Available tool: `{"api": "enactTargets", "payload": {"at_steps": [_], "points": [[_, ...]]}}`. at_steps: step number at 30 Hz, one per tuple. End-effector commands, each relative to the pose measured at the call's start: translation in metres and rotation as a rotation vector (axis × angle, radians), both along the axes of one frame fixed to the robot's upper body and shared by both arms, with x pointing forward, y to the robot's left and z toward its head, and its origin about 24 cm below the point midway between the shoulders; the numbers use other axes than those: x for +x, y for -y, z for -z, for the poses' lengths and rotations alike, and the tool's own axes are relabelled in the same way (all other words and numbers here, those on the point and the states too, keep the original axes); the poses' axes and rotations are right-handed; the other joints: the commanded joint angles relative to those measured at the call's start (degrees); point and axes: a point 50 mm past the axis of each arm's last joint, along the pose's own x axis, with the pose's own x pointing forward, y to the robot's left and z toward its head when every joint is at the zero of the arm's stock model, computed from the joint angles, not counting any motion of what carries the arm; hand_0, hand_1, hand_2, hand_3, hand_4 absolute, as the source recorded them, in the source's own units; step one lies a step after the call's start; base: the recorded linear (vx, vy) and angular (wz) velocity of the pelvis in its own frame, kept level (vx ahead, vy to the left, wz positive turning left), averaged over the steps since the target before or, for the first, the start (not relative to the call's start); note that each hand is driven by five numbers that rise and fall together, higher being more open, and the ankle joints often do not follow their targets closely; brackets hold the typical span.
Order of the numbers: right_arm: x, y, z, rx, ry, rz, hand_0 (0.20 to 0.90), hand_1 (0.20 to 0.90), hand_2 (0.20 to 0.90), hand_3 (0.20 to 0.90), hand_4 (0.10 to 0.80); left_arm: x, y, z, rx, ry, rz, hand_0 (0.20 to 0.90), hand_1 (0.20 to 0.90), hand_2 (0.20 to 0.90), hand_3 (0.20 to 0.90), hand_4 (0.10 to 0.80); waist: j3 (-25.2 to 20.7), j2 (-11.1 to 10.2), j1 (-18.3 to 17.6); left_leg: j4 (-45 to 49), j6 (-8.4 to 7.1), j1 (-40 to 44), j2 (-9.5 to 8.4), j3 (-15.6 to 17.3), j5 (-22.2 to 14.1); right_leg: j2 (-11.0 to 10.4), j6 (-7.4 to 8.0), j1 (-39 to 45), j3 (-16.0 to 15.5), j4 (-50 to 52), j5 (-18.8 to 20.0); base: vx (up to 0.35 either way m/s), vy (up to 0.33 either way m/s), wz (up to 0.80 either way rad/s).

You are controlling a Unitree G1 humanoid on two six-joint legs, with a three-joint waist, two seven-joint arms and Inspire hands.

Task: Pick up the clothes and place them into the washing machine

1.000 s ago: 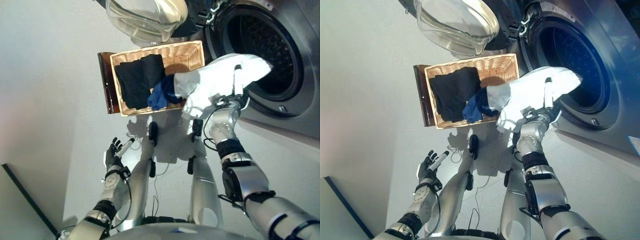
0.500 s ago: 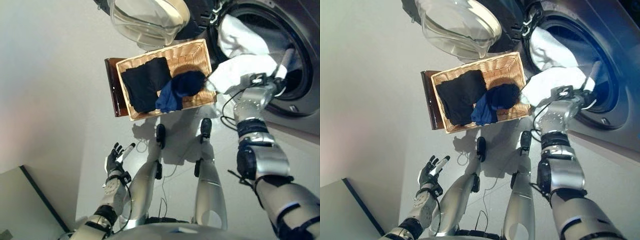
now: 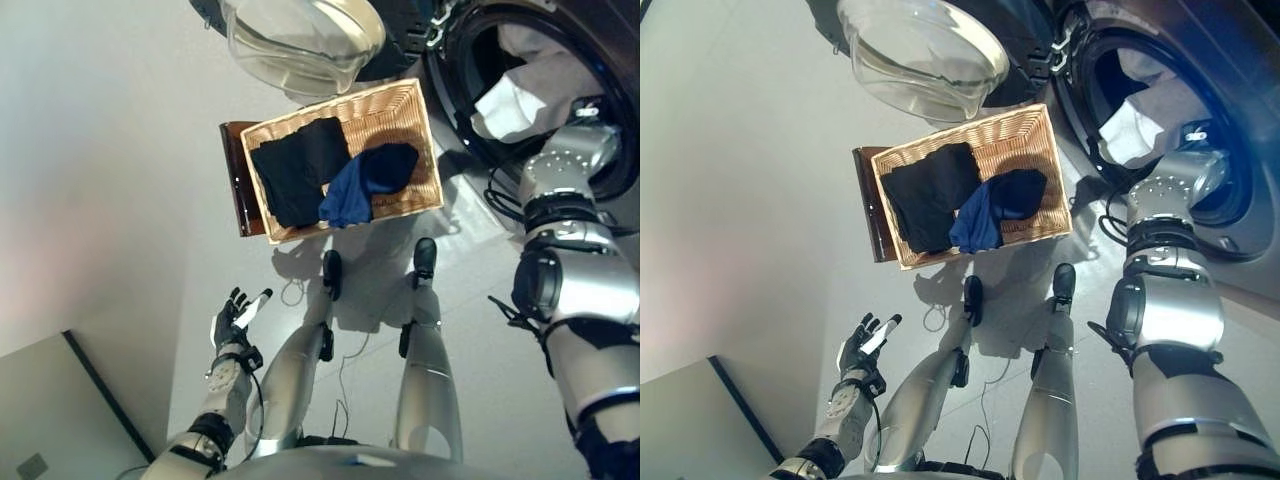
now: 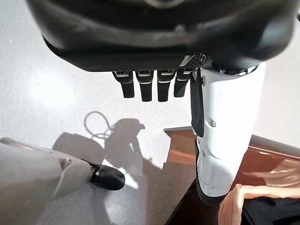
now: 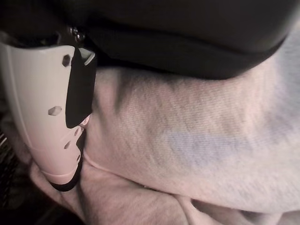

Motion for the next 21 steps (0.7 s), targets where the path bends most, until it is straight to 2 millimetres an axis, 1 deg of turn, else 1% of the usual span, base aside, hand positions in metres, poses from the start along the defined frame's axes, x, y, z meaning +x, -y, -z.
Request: {"api": "enactTargets", "payload": {"at_steps": [1, 5, 9, 13, 16, 17, 18, 21], "points": [[-0.039, 0.030, -0.096, -0.124, 0.270, 0.187, 0.200, 0.200, 0.200, 0.200, 0.300, -0.019, -0.016, 0.013, 0.041, -0.066, -0.041, 0.900, 0.900, 0.900, 0.900, 0.800, -3.9, 2.2, 0.6, -0.5, -5.64, 0.0, 0.18, -3.0, -3.8, -1.0, 2.28, -1.5, 1.3, 9.7, -9.8, 0.000, 0.000, 0.00], [-0.049, 0.040, -0.102, -0.074, 0.314, 0.228, 0.200, 0.200, 0.200, 0.200, 0.300, -0.018, -0.015, 0.011, 0.031, -0.057, -0.044, 0.900, 0.900, 0.900, 0.900, 0.800, -4.0, 3.3, 0.9, -0.5, -5.72, -0.7, -0.13, -2.8, -3.7, -1.1, 2.36, -2.7, 1.8, 10.1, -9.8, 0.002, 0.004, -0.01], [-0.060, 0.049, -0.107, -0.028, 0.356, 0.272, 0.200, 0.200, 0.200, 0.200, 0.300, -0.017, -0.016, 0.011, 0.032, -0.057, -0.054, 0.900, 0.900, 0.900, 0.900, 0.800, -4.1, 3.8, 1.0, -0.5, -5.74, -1.4, -0.30, -2.7, -3.7, -1.1, 2.37, -3.7, 2.2, 10.2, -9.7, 0.001, 0.001, -0.01], [-0.061, 0.050, -0.109, -0.012, 0.378, 0.279, 0.200, 0.200, 0.200, 0.200, 0.300, -0.017, -0.018, 0.011, 0.031, -0.061, -0.069, 0.900, 0.900, 0.900, 0.900, 0.800, -4.4, 3.8, 1.1, -0.5, -5.68, -1.7, -0.43, -2.5, -3.7, -1.1, 2.41, -3.9, 2.5, 9.9, -9.5, 0.000, 0.000, 0.00], [-0.060, 0.050, -0.111, -0.042, 0.322, 0.279, 0.205, 0.205, 0.205, 0.205, 0.304, -0.014, -0.019, 0.009, 0.033, -0.049, -0.075, 0.900, 0.900, 0.900, 0.900, 0.800, -4.6, 3.4, 1.0, -0.5, -5.67, -1.6, -0.44, -2.2, -3.8, -1.2, 2.37, -3.8, 2.6, 9.7, -9.3, 0.000, 0.000, 0.00], [-0.060, 0.050, -0.111, -0.050, 0.310, 0.274, 0.409, 0.409, 0.409, 0.409, 0.449, -0.014, -0.019, 0.009, 0.033, -0.046, -0.075, 0.900, 0.900, 0.900, 0.900, 0.800, -4.7, 3.4, 1.0, -0.5, -5.69, -1.6, -0.44, -2.2, -3.8, -1.2, 2.36, -3.7, 2.6, 9.7, -9.4, 0.000, 0.000, 0.00], [-0.059, 0.051, -0.110, -0.058, 0.277, 0.274, 0.900, 0.900, 0.900, 0.900, 0.800, -0.014, -0.019, 0.009, 0.033, -0.047, -0.079, 0.900, 0.900, 0.900, 0.900, 0.800, -4.7, 3.3, 1.0, -0.5, -5.69, -1.5, -0.44, -2.1, -3.8, -1.1, 2.34, -3.6, 2.5, 9.7, -9.3, 0.000, 0.000, 0.00], [-0.057, 0.051, -0.110, -0.060, 0.250, 0.266, 0.900, 0.900, 0.900, 0.900, 0.800, -0.014, -0.022, 0.009, 0.034, -0.052, -0.084, 0.900, 0.900, 0.900, 0.900, 0.800, -4.7, 3.0, 0.9, -0.5, -5.69, -1.3, -0.37, -2.2, -3.8, -1.1, 2.28, -3.3, 2.5, 9.6, -9.4, 0.000, 0.000, 0.00]]}}
